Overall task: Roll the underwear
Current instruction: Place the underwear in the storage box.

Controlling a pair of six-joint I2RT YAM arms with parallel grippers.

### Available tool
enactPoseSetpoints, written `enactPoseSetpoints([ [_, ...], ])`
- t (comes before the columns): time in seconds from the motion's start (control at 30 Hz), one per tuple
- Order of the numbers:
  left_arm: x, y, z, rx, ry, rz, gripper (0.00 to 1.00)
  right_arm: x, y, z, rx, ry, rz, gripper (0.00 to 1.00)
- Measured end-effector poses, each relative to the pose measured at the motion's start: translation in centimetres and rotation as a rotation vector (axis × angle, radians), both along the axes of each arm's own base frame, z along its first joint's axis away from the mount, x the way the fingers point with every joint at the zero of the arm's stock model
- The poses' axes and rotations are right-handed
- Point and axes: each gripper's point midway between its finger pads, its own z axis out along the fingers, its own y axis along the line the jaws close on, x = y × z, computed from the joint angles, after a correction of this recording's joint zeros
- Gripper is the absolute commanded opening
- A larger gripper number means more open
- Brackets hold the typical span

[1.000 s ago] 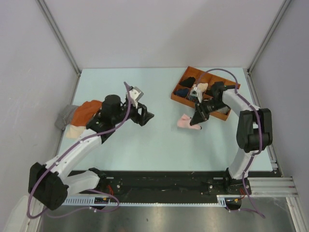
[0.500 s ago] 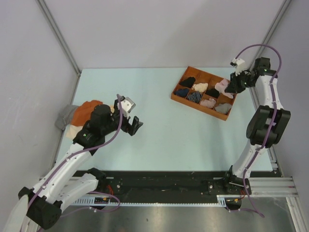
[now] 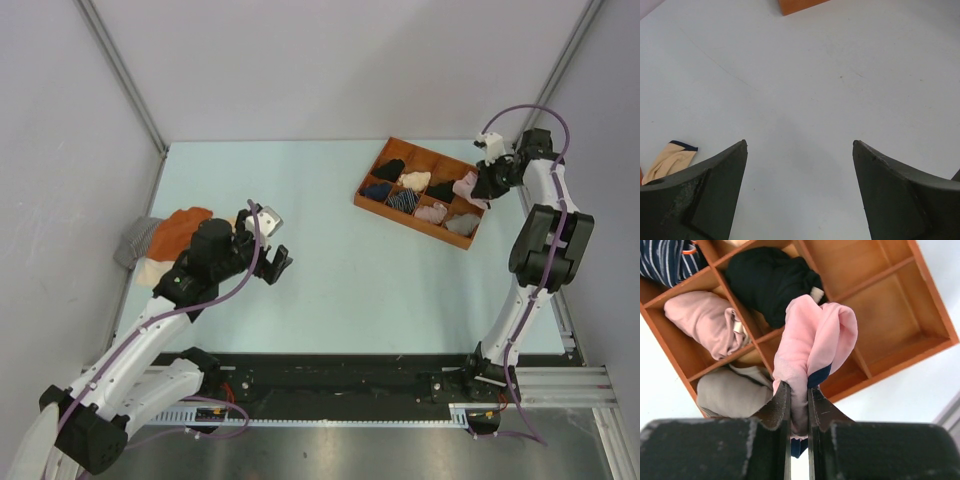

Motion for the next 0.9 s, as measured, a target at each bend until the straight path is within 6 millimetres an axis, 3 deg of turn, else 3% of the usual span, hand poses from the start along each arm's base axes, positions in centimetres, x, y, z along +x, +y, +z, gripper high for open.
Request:
enactPoseSetpoints([
  [0.3, 0.1, 0.0, -0.5, 0.009, 0.016, 0.001, 0.9, 0.5, -1.7, 0.2, -0.04, -0.047, 0.017, 0.0],
  [0.63, 0.2, 0.0, -0.8, 0.015, 0.027, 0.003, 0.9, 1.3, -1.9, 0.4, -0.065, -0.09, 0.036, 0.0],
  [0.77, 0.2, 0.0, -0.9, 0.016, 0.028, 0.004, 0.9, 1.4, -1.7, -0.4, -0.079, -0.08, 0.052, 0.0],
  [0.9, 0.2, 0.0, -0.9, 0.017, 0.03, 0.004, 0.9, 1.2, -1.3, -2.5, -0.093, -0.04, 0.078, 0.0],
])
